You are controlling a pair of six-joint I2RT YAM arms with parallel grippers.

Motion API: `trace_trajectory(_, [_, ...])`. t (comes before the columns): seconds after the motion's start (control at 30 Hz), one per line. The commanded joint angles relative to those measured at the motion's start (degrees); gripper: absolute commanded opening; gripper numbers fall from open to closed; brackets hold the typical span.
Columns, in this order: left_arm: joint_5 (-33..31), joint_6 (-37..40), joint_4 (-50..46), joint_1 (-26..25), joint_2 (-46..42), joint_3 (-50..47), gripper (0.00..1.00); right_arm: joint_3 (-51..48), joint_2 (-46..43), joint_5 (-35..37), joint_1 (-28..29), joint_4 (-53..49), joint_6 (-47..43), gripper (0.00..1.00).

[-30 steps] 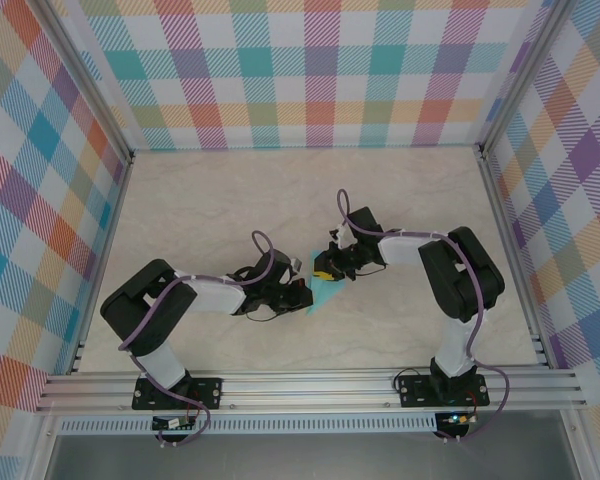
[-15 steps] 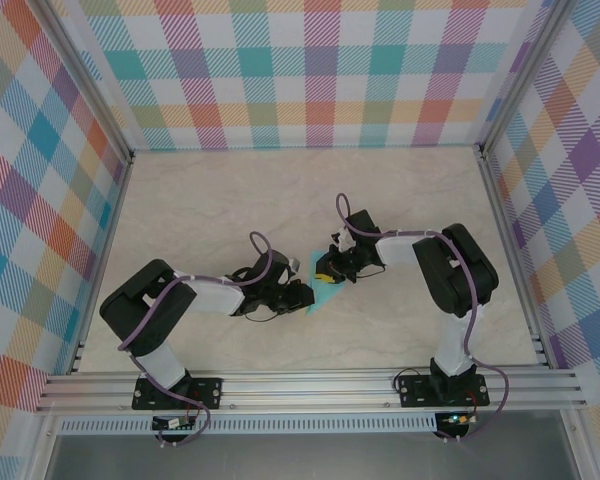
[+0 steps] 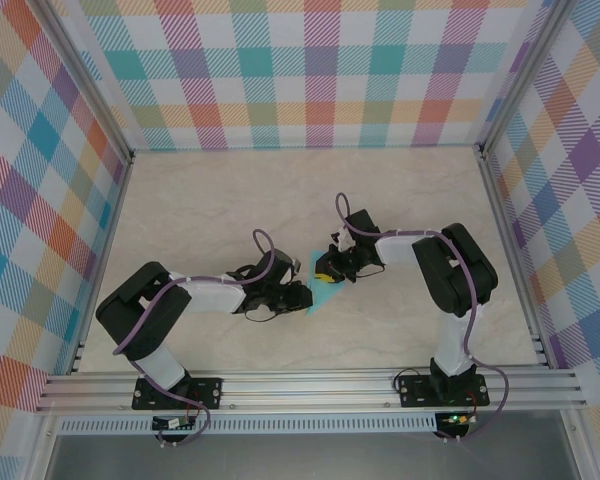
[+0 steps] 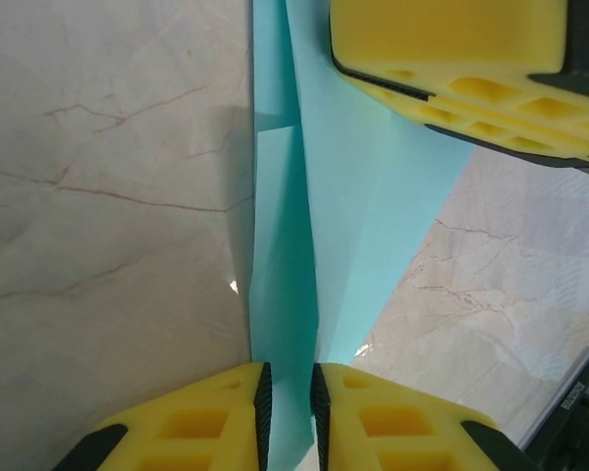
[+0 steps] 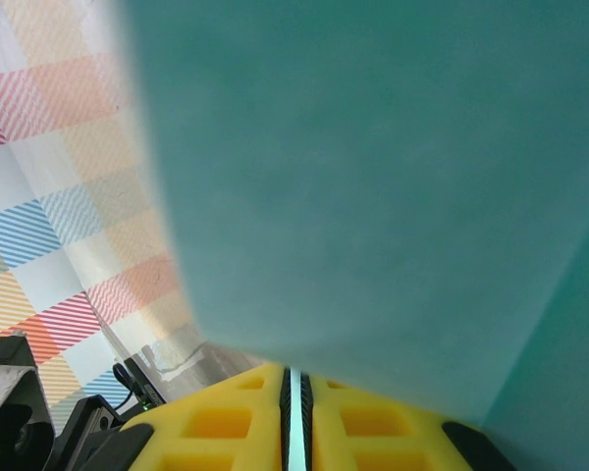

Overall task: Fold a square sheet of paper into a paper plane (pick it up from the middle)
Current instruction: Fourth fold the wing at the center of the table.

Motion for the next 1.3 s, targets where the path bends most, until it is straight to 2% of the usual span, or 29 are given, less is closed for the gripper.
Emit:
trace_trajectory(0.0, [-2.6, 1.7, -5.6, -1.0, 0.1, 1.5, 0.17, 0.9, 1.7, 0.4, 0.2, -0.7, -0.2, 0.14])
trace_trajectory(0.4, [-3.3, 1.0, -6.5, -1.4, 2.1, 1.2, 0.09, 1.1, 2.8, 0.6, 0.2, -1.1, -0.6, 0.14])
trace_trajectory(0.53, [-4.8, 0.4, -6.7, -1.5, 0.4, 0.4, 0.08, 1.2, 3.0, 0.6, 0.2, -1.4, -0.8, 0.14])
trace_trajectory(0.87, [-9.3, -1.4, -7.1, -1.6, -9.9, -1.3, 0.23, 1.1, 3.0, 1.0, 0.2, -2.0, -1.2, 0.14])
trace_trajectory(1.07, [-6.3, -1.6, -4.9, -1.7, -6.7, 1.1, 0.37, 1.1, 3.4, 1.1, 0.2, -2.1, -1.2, 0.14])
trace_trajectory(1.27, [-4.8, -0.7, -4.9, -2.6, -2.3, 4.1, 0.39, 1.0, 3.5, 1.1, 0.2, -2.1, -1.5, 0.14])
